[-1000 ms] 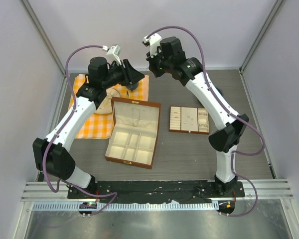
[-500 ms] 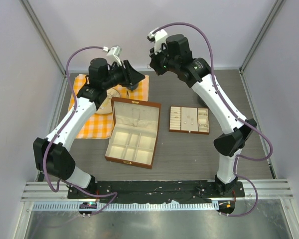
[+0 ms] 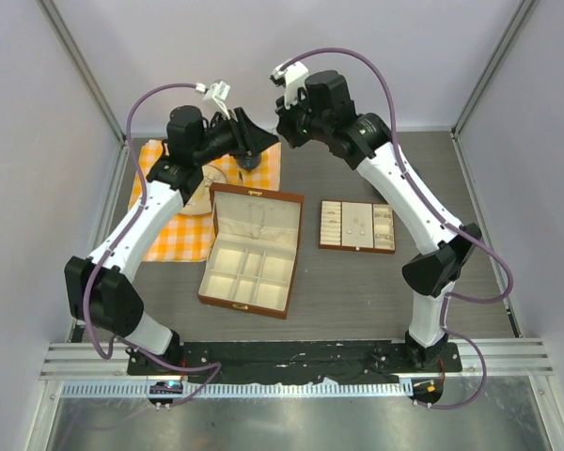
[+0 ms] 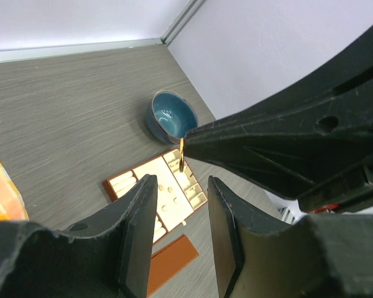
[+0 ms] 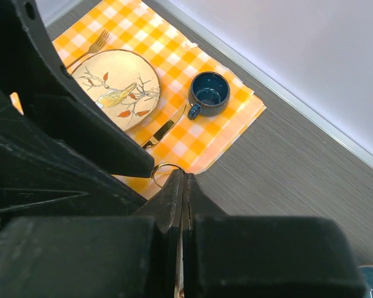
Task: Organize the mixed jewelry
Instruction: Adjust the jewelry.
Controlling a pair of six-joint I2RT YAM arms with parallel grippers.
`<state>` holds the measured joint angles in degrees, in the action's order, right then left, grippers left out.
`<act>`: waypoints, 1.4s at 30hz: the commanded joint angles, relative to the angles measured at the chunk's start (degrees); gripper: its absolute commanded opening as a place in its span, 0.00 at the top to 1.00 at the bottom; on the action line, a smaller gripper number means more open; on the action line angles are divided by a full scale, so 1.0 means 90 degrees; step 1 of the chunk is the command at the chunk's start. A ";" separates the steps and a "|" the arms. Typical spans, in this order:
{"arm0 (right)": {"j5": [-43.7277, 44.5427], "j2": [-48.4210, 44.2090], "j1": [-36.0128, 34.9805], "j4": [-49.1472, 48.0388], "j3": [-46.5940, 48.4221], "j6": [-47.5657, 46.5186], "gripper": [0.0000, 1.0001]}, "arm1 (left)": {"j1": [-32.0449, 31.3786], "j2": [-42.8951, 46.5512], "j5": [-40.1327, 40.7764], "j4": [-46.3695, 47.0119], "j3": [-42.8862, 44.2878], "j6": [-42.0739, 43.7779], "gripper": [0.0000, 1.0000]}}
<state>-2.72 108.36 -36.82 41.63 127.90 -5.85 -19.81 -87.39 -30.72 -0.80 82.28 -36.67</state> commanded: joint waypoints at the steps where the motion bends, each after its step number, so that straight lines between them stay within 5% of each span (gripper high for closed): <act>1: -0.0020 -0.0252 -0.0079 -0.0289 -0.0002 0.0073 0.99 | 0.0004 -0.0084 -0.0073 0.0372 0.0320 -0.0028 0.58; 21: -0.0039 -0.0291 -0.0118 -0.0289 -0.0090 0.0073 0.99 | 0.0004 -0.0280 -0.0073 0.0382 0.0486 -0.0027 0.76; 34: -0.0127 -0.0350 -0.0128 -0.0280 -0.0099 0.0122 0.98 | 0.0004 -0.0387 -0.0170 0.0420 0.0477 -0.0067 1.00; 37: -0.0195 -0.0399 -0.0128 -0.0231 -0.0128 0.0064 0.69 | 0.0004 -0.0377 -0.0219 0.0411 0.0496 -0.0057 1.00; 42: -0.0293 -0.0750 -0.0069 -0.0240 -0.0363 -0.0083 0.51 | 0.0082 -0.0358 -0.0657 0.0459 0.0496 -0.0047 1.00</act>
<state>-1.76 107.72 -36.67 41.19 125.51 -6.50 -19.62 -90.85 -32.88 -0.08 84.53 -37.15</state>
